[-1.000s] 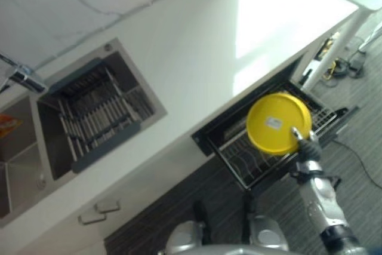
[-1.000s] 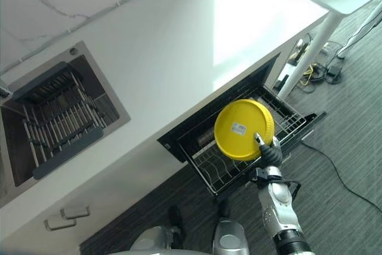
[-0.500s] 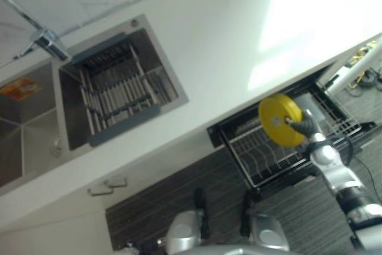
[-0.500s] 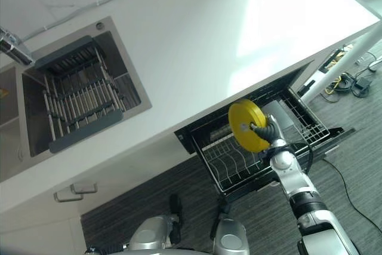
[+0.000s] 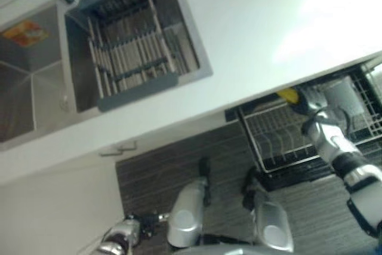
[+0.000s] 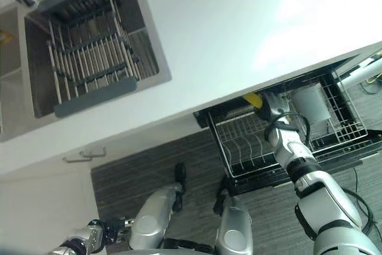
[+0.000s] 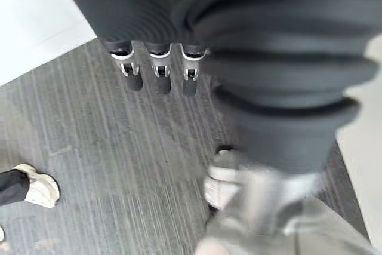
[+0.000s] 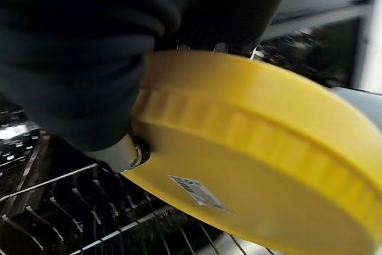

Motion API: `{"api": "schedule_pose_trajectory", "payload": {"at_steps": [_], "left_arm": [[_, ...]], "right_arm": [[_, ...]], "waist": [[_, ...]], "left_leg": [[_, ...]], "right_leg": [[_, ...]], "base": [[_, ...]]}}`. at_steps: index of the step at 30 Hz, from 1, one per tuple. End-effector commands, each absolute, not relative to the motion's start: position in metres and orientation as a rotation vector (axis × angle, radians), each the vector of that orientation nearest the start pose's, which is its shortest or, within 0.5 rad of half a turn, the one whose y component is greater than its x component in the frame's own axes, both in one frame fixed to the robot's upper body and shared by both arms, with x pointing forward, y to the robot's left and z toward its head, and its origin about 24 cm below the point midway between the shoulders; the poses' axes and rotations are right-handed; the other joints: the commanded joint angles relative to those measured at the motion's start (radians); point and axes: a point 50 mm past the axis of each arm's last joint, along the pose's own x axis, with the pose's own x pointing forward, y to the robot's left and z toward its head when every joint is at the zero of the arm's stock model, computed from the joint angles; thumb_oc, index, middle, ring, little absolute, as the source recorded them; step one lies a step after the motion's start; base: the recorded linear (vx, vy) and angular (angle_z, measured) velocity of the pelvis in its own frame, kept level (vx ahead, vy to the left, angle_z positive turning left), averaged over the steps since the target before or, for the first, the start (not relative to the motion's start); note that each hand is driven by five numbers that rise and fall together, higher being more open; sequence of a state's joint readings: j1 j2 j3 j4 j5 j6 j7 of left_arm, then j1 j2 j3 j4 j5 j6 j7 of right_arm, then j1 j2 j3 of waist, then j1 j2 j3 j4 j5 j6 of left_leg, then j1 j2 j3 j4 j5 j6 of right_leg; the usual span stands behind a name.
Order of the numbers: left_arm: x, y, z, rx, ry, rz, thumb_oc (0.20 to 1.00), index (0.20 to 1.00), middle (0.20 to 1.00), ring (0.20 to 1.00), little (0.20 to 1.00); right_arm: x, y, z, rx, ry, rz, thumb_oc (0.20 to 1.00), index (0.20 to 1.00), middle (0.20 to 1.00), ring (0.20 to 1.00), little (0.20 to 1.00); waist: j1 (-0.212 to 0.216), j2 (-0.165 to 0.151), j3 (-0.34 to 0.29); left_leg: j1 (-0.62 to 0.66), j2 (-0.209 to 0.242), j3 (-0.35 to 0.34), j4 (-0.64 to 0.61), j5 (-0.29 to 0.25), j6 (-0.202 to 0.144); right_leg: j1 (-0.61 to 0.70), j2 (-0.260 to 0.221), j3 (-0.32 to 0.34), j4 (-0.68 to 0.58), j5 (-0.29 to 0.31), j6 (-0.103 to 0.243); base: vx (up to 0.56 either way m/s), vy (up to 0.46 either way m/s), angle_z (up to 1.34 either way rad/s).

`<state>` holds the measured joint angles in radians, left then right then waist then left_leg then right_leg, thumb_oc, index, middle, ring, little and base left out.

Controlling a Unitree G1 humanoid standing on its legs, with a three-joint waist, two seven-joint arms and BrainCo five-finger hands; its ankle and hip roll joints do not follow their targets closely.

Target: Place the dishes in the dishwasher.

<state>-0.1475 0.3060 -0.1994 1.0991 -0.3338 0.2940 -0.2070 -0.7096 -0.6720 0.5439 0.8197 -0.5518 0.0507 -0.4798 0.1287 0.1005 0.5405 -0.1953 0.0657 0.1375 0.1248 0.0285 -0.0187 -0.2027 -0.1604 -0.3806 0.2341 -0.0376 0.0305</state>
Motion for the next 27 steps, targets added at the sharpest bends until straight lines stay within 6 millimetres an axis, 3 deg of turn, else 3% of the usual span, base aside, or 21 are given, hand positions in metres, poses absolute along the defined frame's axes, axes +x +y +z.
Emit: {"api": "schedule_pose_trajectory", "payload": {"at_steps": [1, 4, 5, 13, 21, 27], "left_arm": [[0.137, 0.232, -0.145, -0.034, 1.287, -0.019, 1.000, 1.000, 1.000, 1.000, 1.000], [0.150, 0.227, -0.142, -0.016, 1.235, -0.049, 1.000, 1.000, 1.000, 1.000, 1.000], [0.161, 0.225, -0.138, 0.042, 1.145, -0.077, 1.000, 1.000, 1.000, 1.000, 1.000], [0.209, 0.200, -0.116, 0.201, 0.894, -0.175, 1.000, 1.000, 1.000, 1.000, 1.000], [0.241, 0.180, -0.094, 0.475, 0.698, -0.234, 1.000, 1.000, 1.000, 1.000, 1.000], [0.254, 0.173, -0.082, 0.465, 0.601, -0.221, 1.000, 1.000, 1.000, 1.000, 1.000]], "right_arm": [[0.361, -0.253, 0.116, -1.605, -0.244, -0.349, 0.200, 0.200, 0.200, 0.200, 0.200], [0.365, -0.251, 0.127, -1.670, -0.330, -0.439, 0.200, 0.200, 0.200, 0.200, 0.200], [0.366, -0.251, 0.131, -1.663, -0.350, -0.500, 0.200, 0.200, 0.200, 0.200, 0.200], [0.368, -0.253, 0.134, -1.600, -0.321, -0.656, 0.200, 0.200, 0.200, 0.200, 0.200], [0.362, -0.256, 0.130, -1.590, -0.319, -0.772, 0.200, 0.200, 0.200, 0.200, 0.200], [0.356, -0.264, 0.131, -1.538, -0.351, -0.916, 0.200, 0.200, 0.200, 0.200, 0.200]], "waist": [[0.008, -0.023, -0.057], [0.014, -0.009, -0.029], [0.017, -0.001, -0.021], [0.014, 0.017, -0.020], [-0.021, 0.023, -0.020], [-0.032, 0.032, -0.020]], "left_leg": [[-0.027, -0.028, -0.048, 0.072, -0.111, 0.018], [-0.072, -0.038, -0.055, 0.101, -0.109, 0.023], [-0.106, -0.042, -0.056, 0.119, -0.108, 0.025], [-0.241, -0.059, -0.052, 0.165, -0.106, 0.042], [-0.316, -0.058, -0.022, 0.197, -0.113, 0.053], [-0.392, -0.058, -0.013, 0.255, -0.131, 0.060]], "right_leg": [[0.006, -0.034, 0.051, 0.167, -0.162, 0.034], [-0.042, -0.038, 0.056, 0.205, -0.165, 0.032], [-0.077, -0.040, 0.059, 0.228, -0.169, 0.029], [-0.230, -0.046, 0.078, 0.317, -0.179, 0.028], [-0.331, -0.044, 0.113, 0.369, -0.182, 0.032], [-0.405, -0.046, 0.128, 0.426, -0.198, 0.021]], "base": [[0.03, -0.009, 0.16], [-0.06, 0.051, 0.10], [-0.06, 0.075, -0.02], [-0.05, 0.040, 0.01], [-0.04, 0.059, -0.10], [-0.04, 0.034, -0.08]]}}
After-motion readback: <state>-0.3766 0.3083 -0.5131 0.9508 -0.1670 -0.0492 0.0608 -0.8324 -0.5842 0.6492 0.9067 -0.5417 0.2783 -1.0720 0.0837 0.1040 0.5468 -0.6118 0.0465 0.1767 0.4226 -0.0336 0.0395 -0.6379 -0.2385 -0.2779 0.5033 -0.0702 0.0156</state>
